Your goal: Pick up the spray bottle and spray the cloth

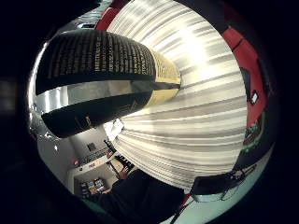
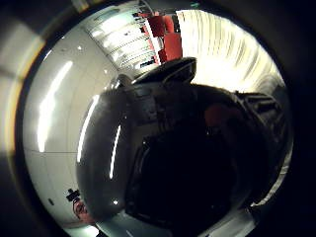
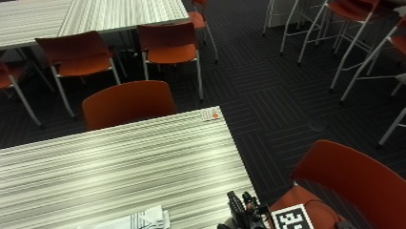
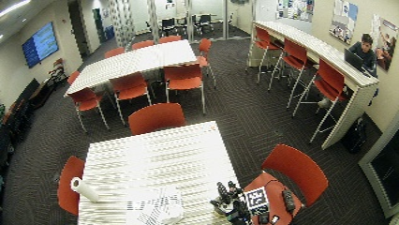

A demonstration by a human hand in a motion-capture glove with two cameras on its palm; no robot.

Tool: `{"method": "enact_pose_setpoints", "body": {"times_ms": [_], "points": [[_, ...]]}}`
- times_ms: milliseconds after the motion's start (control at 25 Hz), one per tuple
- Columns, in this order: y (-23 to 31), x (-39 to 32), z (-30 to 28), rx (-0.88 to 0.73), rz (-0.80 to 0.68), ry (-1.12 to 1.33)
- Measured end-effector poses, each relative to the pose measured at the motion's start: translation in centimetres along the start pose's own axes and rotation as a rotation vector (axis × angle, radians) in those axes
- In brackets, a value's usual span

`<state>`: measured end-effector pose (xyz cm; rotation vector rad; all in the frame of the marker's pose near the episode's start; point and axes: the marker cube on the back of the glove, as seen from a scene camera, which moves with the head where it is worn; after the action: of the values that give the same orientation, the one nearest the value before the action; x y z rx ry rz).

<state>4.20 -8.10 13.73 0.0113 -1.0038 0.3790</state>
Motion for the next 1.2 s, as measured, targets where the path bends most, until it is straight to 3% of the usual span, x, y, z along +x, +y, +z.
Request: {"method": "enact_pose_setpoints", "body": {"times_ms": [1200], "points": [[-1.4, -1.5, -0.9, 0.171, -0.009, -0.035]]}}
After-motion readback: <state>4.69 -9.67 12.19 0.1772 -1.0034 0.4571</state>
